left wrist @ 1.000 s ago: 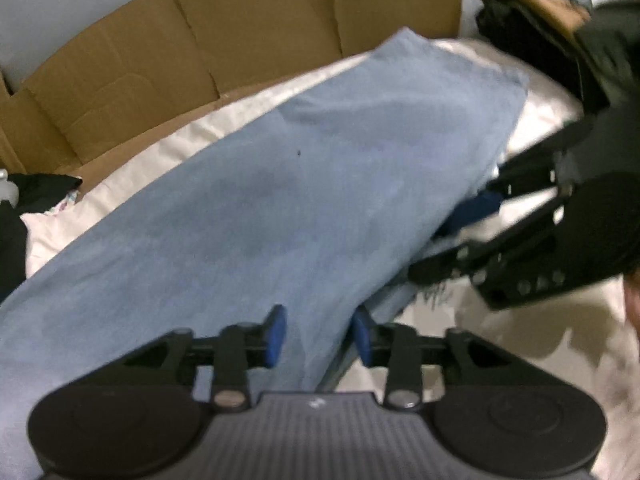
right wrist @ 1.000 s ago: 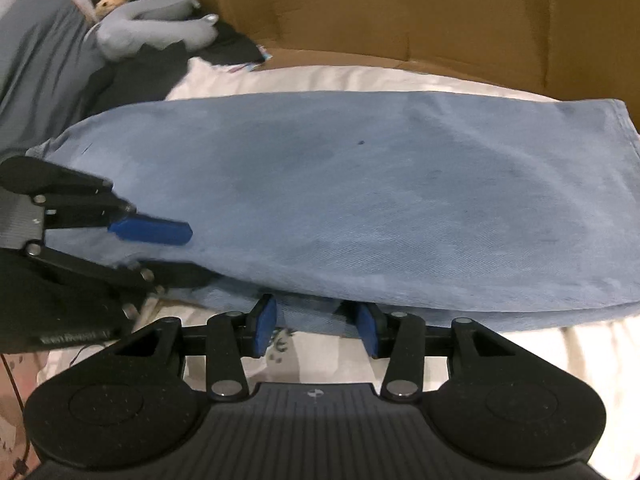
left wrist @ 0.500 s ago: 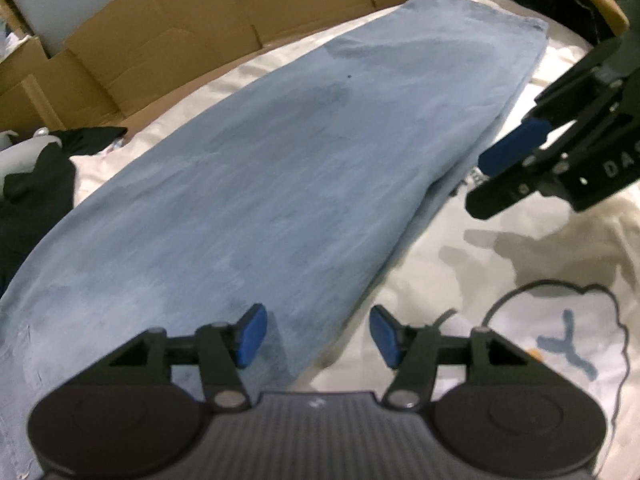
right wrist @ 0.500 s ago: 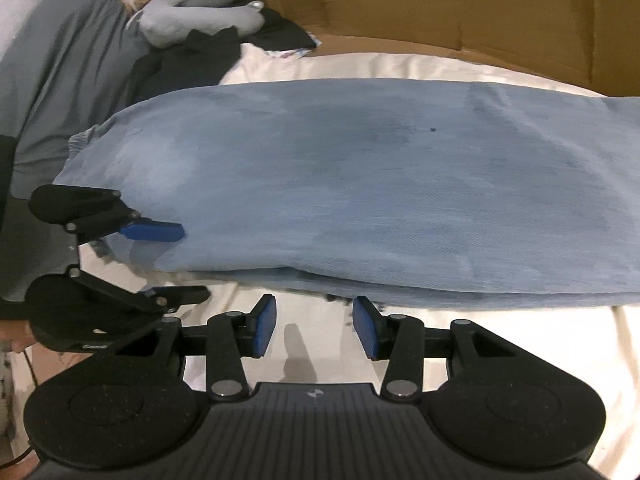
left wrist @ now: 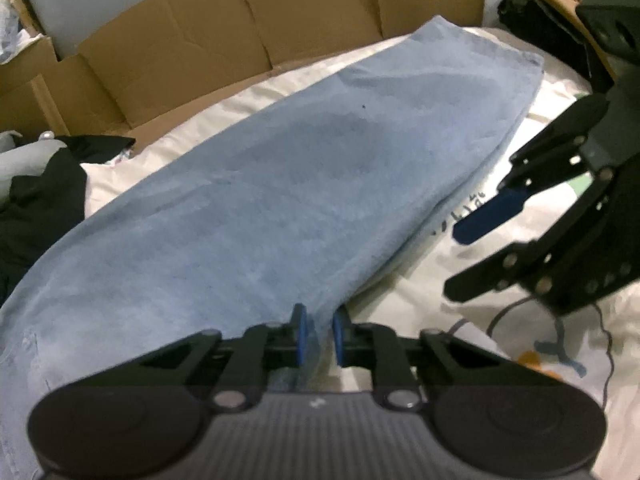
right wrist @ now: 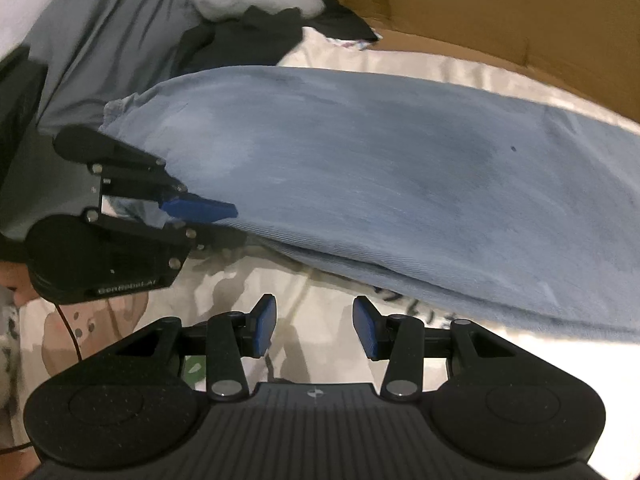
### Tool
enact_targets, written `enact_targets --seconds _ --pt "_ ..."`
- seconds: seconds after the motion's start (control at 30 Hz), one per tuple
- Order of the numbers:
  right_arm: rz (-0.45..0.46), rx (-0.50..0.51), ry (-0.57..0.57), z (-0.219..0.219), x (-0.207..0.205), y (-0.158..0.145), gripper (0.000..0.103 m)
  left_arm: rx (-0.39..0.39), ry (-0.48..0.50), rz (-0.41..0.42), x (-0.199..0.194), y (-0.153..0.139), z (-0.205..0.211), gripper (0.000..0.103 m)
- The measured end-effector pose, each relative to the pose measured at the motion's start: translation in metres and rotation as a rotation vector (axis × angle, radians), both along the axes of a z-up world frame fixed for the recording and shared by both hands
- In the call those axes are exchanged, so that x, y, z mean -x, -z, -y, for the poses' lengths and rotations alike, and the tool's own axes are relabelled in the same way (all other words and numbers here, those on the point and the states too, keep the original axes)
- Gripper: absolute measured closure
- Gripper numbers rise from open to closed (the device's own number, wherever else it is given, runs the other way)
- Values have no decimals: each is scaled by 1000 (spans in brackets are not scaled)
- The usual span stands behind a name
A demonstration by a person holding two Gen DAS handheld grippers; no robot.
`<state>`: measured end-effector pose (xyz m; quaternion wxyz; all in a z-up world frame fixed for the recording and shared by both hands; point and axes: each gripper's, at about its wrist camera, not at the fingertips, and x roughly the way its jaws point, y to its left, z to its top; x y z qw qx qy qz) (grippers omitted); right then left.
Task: Fold clothes
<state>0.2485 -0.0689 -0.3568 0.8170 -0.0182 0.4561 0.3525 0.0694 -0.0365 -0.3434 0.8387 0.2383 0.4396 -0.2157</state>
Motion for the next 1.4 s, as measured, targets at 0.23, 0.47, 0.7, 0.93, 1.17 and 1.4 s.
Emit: enact_targets --seconds 0.23,0.47,0.7,0.93,1.17,1.4 --pt "17 23 -44 -24 -10 0 57 36 -40 6 -5 -7 -5 94" --pt "17 10 -38 -33 -15 1 57 56 -50 6 -5 -14 -10 95" --pt "-75 38 -2 -47 -25 21 56 68 -58 15 -5 -18 -13 97" --pt "-80 39 -53 -54 -9 22 57 60 -55 -5 -1 -16 -19 93" --pt "-89 15 -57 -49 -7 16 57 18 -84 -30 15 -15 -37 76" --pt "-93 5 -82 -47 5 10 56 -33 -194 -60 27 -20 -75 49"
